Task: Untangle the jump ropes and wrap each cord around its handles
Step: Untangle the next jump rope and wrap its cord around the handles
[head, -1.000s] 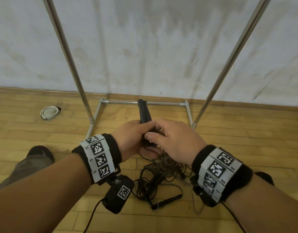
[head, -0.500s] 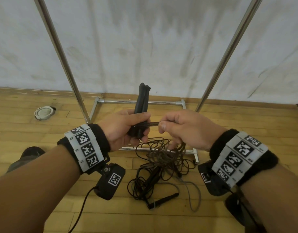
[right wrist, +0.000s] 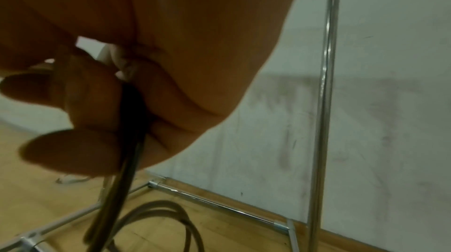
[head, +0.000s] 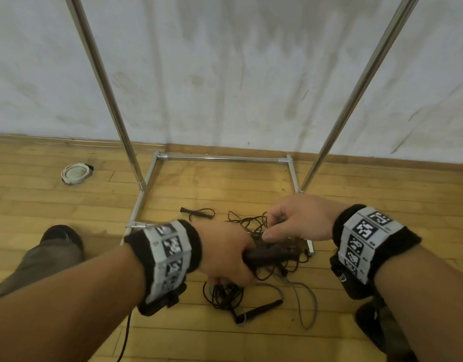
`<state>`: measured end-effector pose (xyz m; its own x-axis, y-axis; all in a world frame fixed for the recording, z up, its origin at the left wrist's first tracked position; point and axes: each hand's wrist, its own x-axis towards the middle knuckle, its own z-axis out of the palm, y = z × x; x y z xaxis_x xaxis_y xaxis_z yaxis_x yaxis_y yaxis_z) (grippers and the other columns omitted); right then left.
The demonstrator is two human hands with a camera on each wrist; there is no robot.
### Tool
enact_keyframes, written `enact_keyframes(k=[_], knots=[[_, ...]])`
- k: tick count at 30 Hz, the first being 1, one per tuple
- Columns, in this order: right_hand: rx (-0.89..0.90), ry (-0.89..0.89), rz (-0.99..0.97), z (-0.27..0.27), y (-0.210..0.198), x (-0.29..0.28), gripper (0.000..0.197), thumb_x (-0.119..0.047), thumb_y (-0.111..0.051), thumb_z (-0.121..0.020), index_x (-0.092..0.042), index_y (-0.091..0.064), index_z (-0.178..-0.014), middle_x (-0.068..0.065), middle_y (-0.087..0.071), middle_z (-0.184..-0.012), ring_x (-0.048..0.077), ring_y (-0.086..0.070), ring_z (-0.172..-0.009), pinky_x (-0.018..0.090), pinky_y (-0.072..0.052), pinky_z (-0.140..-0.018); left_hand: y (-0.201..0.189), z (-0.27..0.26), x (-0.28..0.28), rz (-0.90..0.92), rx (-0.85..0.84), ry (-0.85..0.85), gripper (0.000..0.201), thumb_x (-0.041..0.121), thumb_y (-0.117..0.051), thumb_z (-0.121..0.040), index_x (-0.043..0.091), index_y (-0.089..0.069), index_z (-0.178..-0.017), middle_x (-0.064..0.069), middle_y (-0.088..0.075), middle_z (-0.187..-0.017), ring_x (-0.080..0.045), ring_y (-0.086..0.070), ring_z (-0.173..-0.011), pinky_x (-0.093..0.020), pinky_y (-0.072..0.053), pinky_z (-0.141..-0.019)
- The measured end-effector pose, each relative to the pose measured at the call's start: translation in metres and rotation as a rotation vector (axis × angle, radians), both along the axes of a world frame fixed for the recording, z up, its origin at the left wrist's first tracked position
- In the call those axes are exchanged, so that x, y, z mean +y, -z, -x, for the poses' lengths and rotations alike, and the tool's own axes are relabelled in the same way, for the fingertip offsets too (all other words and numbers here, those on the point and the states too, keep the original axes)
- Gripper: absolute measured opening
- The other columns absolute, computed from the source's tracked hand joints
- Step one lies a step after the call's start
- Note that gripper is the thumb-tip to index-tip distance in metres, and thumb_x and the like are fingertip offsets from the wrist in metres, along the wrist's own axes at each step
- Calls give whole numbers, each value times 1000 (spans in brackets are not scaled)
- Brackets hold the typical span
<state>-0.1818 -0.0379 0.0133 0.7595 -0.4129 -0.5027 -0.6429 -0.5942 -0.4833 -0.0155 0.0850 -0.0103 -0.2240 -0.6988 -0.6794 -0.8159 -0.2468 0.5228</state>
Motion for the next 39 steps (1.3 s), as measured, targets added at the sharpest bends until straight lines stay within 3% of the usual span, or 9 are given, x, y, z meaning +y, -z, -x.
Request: enact_keyframes(k=[5, 8, 12, 16, 19, 22, 28, 35, 39], knots=[[91, -111, 201, -27, -7, 30, 29, -42, -54, -102, -20, -73, -97, 1, -71, -91, 17, -64, -83, 35, -55, -71, 28, 18, -6, 73, -351, -15, 25, 28, -69, -98, 19, -55, -116, 1, -66, -75, -10, -61, -47, -22, -47, -38], [41, -99, 226, -34, -8, 45, 27, -26, -46, -103, -17, -71, -109, 3, -69, -96, 20, -65, -86, 39, -58, -79, 34, -3, -18, 93, -153, -370, 25, 21, -69, -98, 22, -61, -121, -2, -74, -85, -14, -67, -51, -23, -51, -43], [-117, 52, 167, -33, -13, 43, 25, -23, -43, -106, -31, -56, -126, -7, -65, -87, 7, -62, -68, 23, -48, -58, 24, -35, -27, 130, 245, -693, 11, 16, -72, -95, 20, -69, -105, -2, -67, -70, -16, -59, -47, -22, -38, -37], [-189, 176, -79, -21, -20, 34, 22, -34, -39, -110, -23, -58, -106, 0, -70, -71, 15, -61, -49, 24, -49, -46, 10, -52, -20, 63, 704, -792, 42, 13, -81, -88, 9, -61, -124, -4, -63, -74, -14, -52, -50, -19, -36, -36], [-218, 195, -191, -16, -23, 31, 36, -38, -36, -110, -11, -59, -105, 2, -66, -64, 14, -55, -45, 20, -40, -40, 4, -54, -17, 52, 932, -804, 45, 40, -80, -86, 8, -62, -110, -5, -57, -71, -11, -46, -43, -17, -34, -32], [-242, 170, -247, -14, -27, 32, 39, -38, -35, -110, -7, -59, -105, 3, -65, -65, 13, -55, -46, 19, -42, -42, 3, -52, -15, 69, 1034, -840, 45, 51, -73, -89, 9, -62, -102, -6, -54, -69, -11, -43, -38, -18, -32, -30], [-237, 130, -278, -8, -26, 31, 35, -33, -37, -111, -10, -61, -100, 1, -64, -67, 15, -58, -54, 21, -46, -49, 4, -46, -14, 111, 1151, -866, 31, 33, -60, -92, 6, -56, -107, -7, -51, -68, -12, -42, -36, -17, -32, -29], [-211, 35, -65, -1, -22, 13, 26, -42, -48, -105, -28, -63, -89, -2, -68, -69, 13, -64, -67, 38, -53, -80, -8, -46, -7, 85, 1152, -715, 26, 25, -59, -94, 3, -55, -107, -8, -57, -64, -12, -45, -35, -18, -30, -30], [22, -40, 28, 0, -13, 8, 5, -35, -62, -99, -37, -66, -101, -5, -71, -91, 14, -65, -89, 37, -52, -92, -11, -33, -5, -4, 552, -257, 17, 25, -69, -97, 19, -64, -113, -8, -70, -71, -14, -56, -43, -21, -41, -37]])
